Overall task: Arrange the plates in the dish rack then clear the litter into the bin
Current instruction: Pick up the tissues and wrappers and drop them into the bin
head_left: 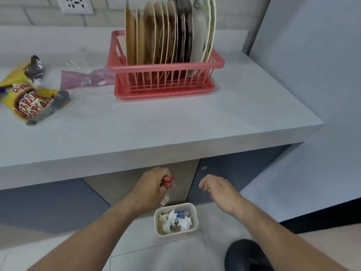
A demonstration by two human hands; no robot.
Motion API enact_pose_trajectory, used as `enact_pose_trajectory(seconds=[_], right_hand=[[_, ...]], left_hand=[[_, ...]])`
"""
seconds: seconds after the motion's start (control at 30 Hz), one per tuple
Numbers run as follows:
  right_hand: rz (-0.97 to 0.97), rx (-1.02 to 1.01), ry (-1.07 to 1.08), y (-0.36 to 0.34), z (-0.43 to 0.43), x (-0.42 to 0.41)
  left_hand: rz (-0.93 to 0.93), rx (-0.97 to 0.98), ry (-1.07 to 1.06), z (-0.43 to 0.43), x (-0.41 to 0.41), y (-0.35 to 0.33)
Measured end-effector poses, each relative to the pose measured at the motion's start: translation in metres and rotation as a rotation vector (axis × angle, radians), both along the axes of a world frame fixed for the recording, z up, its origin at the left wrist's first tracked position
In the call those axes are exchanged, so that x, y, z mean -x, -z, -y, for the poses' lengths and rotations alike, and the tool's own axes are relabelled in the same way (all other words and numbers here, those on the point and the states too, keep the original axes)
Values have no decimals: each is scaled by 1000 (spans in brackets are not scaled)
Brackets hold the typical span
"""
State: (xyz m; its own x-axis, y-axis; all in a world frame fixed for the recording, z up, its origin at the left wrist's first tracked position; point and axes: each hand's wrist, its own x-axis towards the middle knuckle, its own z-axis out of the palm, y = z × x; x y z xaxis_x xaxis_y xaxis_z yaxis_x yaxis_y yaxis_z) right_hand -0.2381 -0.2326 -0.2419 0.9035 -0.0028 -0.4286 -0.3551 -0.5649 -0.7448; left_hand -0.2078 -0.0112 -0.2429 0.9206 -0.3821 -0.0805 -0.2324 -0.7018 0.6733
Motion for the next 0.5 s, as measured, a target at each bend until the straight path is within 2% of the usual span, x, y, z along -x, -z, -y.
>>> enact_pose_trajectory(seconds=[0.23,0.33,0.5], right_hand=[[-146,138,-115,116,6,19],[-128,189,-99,177,5,22],[-101,226,-77,298,0,18]], left_hand=[[-138,-67,-5,4,12,119],[-253,-50,-12,1,14,182],[-385,-176,51,1,4,304]])
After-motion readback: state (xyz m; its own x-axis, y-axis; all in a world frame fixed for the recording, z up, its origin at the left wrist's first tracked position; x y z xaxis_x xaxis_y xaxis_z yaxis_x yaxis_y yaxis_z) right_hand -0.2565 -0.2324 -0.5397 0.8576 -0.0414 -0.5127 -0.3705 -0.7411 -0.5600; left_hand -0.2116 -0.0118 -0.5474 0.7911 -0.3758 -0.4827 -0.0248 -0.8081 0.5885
